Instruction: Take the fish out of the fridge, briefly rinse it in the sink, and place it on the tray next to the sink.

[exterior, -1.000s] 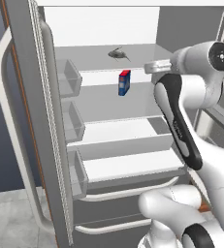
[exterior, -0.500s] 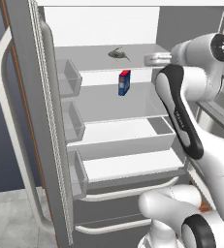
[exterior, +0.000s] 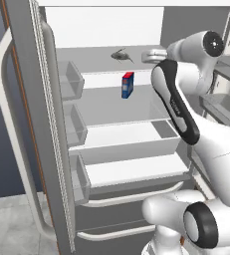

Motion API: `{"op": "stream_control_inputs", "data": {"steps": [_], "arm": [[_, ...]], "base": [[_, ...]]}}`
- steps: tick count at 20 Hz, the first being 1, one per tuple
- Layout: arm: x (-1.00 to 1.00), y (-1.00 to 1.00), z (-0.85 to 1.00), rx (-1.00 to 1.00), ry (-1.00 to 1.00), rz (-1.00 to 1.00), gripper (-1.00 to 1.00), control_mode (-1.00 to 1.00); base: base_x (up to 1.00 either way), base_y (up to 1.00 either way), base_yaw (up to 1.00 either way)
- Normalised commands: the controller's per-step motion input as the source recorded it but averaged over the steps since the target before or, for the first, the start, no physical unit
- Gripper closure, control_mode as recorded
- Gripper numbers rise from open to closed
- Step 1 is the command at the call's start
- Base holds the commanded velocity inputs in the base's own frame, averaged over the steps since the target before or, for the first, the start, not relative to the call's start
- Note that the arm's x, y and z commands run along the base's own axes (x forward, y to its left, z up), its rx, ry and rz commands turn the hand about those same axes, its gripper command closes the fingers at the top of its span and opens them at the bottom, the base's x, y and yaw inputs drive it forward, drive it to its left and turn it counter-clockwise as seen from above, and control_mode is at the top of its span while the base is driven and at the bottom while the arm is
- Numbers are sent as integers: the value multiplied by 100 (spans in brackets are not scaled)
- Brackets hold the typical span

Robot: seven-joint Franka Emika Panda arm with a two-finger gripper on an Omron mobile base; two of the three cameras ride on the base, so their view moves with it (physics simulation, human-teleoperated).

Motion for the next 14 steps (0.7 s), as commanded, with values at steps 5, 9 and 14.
{"op": "stream_control_inputs", "data": {"steps": [5,9,14], "arm": [[59,14,0,-2,21,0,-100,-100],[17,5,0,0,5,0,-100,-100],[23,19,-14,-8,0,0,-100,-100]], "base": [[0,0,0],[0,0,0],[0,0,0]]}}
